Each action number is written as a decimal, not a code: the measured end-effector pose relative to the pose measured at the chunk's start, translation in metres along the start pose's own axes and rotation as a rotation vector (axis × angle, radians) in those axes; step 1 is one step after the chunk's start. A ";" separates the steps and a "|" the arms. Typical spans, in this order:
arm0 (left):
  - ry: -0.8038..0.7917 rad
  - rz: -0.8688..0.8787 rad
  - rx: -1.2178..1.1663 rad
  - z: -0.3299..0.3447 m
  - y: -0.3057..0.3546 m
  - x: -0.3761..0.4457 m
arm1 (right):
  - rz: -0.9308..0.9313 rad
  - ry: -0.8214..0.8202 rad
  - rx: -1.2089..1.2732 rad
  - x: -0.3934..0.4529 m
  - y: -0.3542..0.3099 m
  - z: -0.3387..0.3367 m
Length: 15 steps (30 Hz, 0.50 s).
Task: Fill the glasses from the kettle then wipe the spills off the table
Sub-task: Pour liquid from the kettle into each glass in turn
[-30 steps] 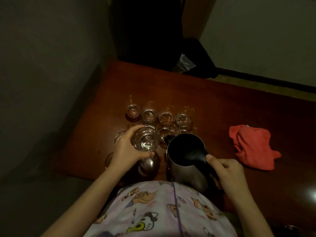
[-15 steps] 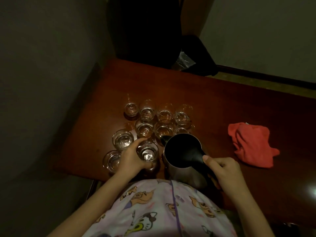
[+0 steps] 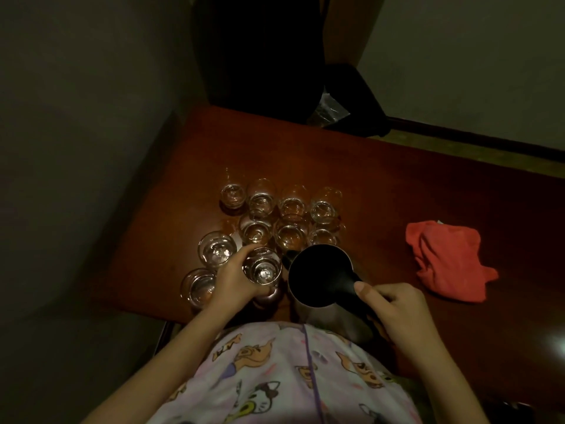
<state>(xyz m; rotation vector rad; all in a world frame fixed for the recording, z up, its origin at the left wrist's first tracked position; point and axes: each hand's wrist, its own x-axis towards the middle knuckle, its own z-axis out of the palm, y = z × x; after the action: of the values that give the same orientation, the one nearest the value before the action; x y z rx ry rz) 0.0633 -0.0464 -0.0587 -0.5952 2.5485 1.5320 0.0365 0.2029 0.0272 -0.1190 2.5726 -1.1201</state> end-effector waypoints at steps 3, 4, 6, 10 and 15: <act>0.010 -0.030 -0.014 0.000 0.001 0.001 | -0.013 -0.011 -0.088 0.000 -0.002 0.001; 0.011 -0.036 -0.024 0.001 0.001 0.000 | -0.012 -0.016 -0.103 -0.001 -0.004 0.001; 0.014 -0.032 -0.045 0.002 0.001 0.000 | -0.003 -0.024 -0.114 -0.001 -0.006 -0.001; 0.022 -0.018 -0.050 0.003 0.001 -0.001 | -0.006 -0.043 -0.160 -0.002 -0.007 -0.005; 0.010 -0.019 -0.062 0.006 -0.001 -0.001 | -0.024 -0.050 -0.169 -0.008 -0.012 -0.013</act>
<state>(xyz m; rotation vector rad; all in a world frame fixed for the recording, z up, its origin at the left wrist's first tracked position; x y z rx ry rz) 0.0638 -0.0414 -0.0628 -0.6345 2.5031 1.6114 0.0391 0.2054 0.0458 -0.2158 2.6241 -0.8948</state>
